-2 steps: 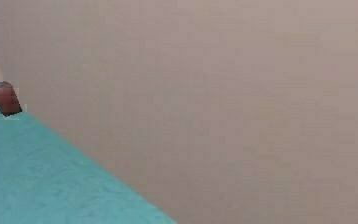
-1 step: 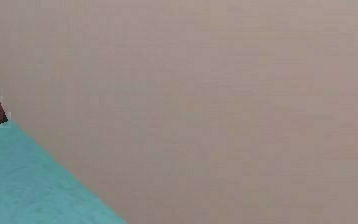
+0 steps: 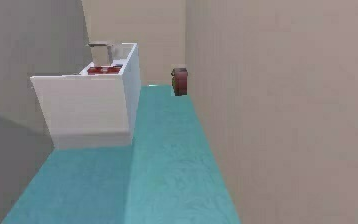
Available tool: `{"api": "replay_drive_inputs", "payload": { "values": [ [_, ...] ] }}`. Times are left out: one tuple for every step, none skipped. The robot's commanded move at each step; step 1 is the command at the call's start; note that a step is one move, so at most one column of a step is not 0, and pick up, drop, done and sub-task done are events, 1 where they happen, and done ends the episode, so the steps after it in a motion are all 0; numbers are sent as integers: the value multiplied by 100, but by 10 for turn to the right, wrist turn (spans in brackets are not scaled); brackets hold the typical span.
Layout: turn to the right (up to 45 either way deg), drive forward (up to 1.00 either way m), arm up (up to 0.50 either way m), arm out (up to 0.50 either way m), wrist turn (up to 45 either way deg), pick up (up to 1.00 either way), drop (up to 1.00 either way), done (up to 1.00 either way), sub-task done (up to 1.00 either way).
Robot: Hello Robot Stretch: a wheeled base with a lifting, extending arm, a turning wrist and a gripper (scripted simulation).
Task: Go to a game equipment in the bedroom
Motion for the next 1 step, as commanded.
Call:
{"api": "replay_drive_inputs", "payload": {
  "values": [
    [-60, 0, 0, 0, 0, 0, 0, 0, 0]
  ]
}}
